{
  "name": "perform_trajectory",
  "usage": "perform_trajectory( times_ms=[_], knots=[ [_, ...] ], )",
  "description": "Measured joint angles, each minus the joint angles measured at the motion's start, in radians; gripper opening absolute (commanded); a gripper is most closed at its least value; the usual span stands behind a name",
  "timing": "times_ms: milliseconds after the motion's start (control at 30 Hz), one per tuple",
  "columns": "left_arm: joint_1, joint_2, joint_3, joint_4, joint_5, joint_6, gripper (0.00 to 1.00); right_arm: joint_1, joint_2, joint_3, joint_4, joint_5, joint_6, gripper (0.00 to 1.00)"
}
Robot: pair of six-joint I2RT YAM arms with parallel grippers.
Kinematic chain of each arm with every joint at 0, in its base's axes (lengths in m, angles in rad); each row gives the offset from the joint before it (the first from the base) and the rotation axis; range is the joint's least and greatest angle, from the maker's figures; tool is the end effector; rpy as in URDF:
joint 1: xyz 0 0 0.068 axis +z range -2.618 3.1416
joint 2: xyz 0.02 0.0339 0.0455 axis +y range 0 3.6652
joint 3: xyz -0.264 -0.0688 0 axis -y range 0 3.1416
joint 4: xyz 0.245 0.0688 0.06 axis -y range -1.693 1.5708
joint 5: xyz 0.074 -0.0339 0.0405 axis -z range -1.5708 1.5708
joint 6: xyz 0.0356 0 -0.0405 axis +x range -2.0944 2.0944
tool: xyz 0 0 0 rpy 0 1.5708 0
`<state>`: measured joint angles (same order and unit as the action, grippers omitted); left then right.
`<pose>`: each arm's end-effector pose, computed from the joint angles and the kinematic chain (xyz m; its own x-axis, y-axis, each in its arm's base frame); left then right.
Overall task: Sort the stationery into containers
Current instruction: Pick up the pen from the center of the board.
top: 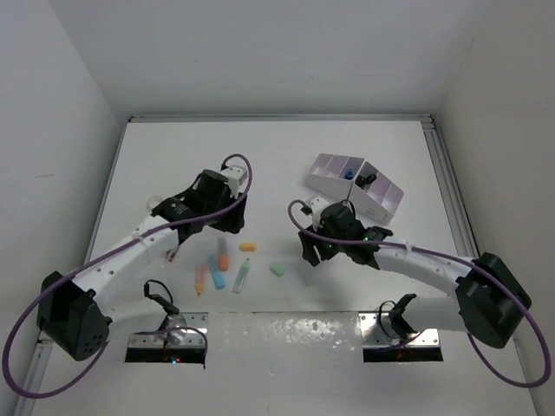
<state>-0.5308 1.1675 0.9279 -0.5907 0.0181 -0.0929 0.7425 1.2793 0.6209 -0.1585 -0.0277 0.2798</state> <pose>0.2089 -0.1234 0.2756 -0.6818 0.2926 -0.6705 0.4554 0.8871 -0.0759 0.1833 0.1695 0.1840 -0.7068 -0.2739 -0.6523 -0.5147 0.8317 0.2084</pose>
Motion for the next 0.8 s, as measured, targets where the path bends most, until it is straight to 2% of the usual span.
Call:
perform_trajectory(
  times_ms=[100,300,567,767,800],
  knots=[
    [-0.091,0.021,-0.04,-0.026,-0.045,-0.126,0.48,0.0,-0.063,-0.115,0.032,0.001,0.021,0.64],
    [-0.256,0.079,-0.151,-0.068,-0.067,-0.297,0.6,0.003,-0.172,-0.214,0.077,0.051,0.081,0.64],
    [-0.294,0.169,-0.247,-0.066,-0.097,-0.392,0.59,0.023,-0.318,-0.288,0.105,0.144,0.169,0.63],
    [-0.317,0.256,-0.247,-0.005,-0.117,-0.399,0.53,0.047,-0.409,-0.341,0.082,0.212,0.209,0.63],
    [-0.319,0.264,-0.248,0.004,-0.121,-0.399,0.48,0.05,-0.415,-0.342,0.076,0.221,0.213,0.63]
  ],
)
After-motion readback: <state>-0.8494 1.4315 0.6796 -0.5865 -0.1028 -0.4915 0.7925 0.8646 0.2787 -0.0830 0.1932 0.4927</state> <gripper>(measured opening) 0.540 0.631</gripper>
